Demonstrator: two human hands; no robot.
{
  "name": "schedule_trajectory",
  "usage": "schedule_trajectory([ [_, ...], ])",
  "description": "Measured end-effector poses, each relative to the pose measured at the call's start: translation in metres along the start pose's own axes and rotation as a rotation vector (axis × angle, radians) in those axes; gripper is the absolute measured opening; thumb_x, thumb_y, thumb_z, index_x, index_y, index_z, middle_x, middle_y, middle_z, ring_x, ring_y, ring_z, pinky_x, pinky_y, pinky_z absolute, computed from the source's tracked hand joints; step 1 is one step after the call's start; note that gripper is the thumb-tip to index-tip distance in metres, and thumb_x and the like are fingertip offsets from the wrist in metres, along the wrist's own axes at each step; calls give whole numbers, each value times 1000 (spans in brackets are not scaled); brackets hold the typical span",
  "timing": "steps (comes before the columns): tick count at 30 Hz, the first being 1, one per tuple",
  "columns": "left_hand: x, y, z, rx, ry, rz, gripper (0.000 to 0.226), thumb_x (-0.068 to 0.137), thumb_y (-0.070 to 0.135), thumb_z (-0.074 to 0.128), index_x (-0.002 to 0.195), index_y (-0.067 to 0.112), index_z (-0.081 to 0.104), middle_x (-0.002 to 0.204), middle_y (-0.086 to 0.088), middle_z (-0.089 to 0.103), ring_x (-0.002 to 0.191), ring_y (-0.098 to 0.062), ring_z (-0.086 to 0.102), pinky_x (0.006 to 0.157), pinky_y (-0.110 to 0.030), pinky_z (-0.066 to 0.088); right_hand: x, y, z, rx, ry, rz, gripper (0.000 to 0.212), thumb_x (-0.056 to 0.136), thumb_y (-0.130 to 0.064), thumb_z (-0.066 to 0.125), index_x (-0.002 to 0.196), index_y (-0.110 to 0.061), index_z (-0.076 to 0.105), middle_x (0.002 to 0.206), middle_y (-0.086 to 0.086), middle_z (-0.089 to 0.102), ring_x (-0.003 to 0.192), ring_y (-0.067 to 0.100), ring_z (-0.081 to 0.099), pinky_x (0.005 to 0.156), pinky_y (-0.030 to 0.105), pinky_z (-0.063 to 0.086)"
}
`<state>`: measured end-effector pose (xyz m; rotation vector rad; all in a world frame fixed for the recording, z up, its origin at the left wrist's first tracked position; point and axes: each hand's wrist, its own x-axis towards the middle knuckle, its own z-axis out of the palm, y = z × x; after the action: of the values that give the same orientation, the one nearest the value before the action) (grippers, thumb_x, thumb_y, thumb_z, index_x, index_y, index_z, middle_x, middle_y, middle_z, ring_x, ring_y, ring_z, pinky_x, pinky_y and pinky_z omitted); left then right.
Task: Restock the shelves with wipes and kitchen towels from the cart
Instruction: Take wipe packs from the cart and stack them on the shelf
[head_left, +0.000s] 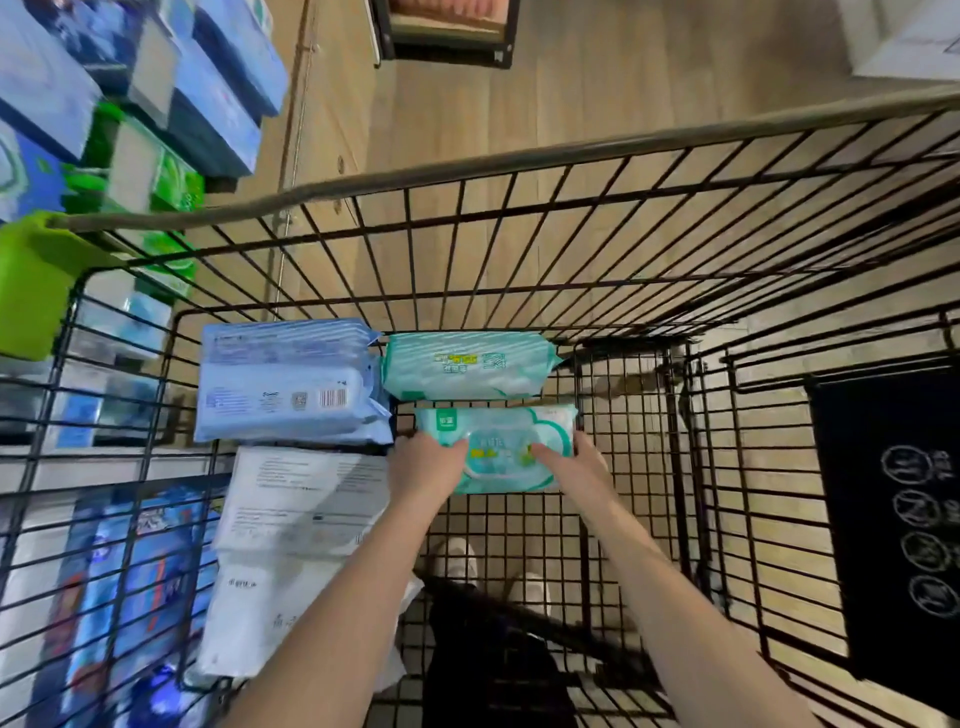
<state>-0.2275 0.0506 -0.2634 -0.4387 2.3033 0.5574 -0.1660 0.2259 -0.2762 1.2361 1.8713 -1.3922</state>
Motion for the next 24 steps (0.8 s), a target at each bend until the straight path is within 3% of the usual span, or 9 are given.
schedule_trajectory([
  [2,-6,-1,5,-13,4,29,43,89,46,57,109,8,62,114,-18,57,104,-33,55,86,-35,46,-3,8,-6,46,-20,43,53,83,-35,72,129,-20,51,121,0,59,97,14,63,76,29,56],
  [4,-14,0,11,-48,4,53,41,89,42,57,114,10,58,114,-15,55,103,-32,55,85,-36,47,-7,17,-12,71,-46,74,45,85,-26,71,124,-12,54,106,0,63,84,9,63,58,17,51],
  [5,-17,0,14,-66,-3,59,41,89,41,57,117,11,54,114,-13,56,102,-31,56,85,-37,48,-9,22,-15,95,-63,87,42,85,-23,71,121,-9,56,100,-1,65,81,8,64,57,17,51],
  [10,-21,-2,20,-139,-36,111,29,93,37,54,114,16,49,105,-1,60,86,-19,54,68,-29,41,-6,34,-18,196,-121,133,56,77,-25,78,125,-11,52,109,5,66,91,15,67,58,22,55],
  [12,-21,-3,21,-176,-33,112,28,94,34,54,115,16,49,103,2,60,85,-17,54,62,-26,39,-2,39,-15,210,-98,122,62,73,-26,80,126,-11,53,108,6,68,90,18,69,66,29,59],
  [14,-22,-4,23,-212,-8,100,28,93,33,56,115,16,51,106,2,60,88,-17,56,64,-27,42,-2,42,-14,230,-72,101,62,71,-23,82,126,-12,55,101,4,70,86,18,70,72,34,59],
  [17,-29,-6,26,-240,-8,96,28,90,35,57,114,20,53,109,2,61,93,-17,60,71,-31,49,-13,41,-18,280,-63,71,67,73,-17,81,132,-12,50,98,0,69,83,15,69,64,28,57],
  [20,-40,-5,23,-308,-27,98,26,92,29,56,116,20,53,110,2,61,92,-14,60,59,-22,41,-24,35,-29,294,-50,50,75,71,-16,82,135,-12,43,94,0,67,77,14,69,55,25,56],
  [24,-54,7,8,-393,-58,163,17,92,23,56,108,26,55,106,6,65,90,-13,60,74,-30,48,-36,32,-48,392,-140,101,74,60,-26,82,124,-4,52,96,7,74,82,20,73,63,30,59],
])
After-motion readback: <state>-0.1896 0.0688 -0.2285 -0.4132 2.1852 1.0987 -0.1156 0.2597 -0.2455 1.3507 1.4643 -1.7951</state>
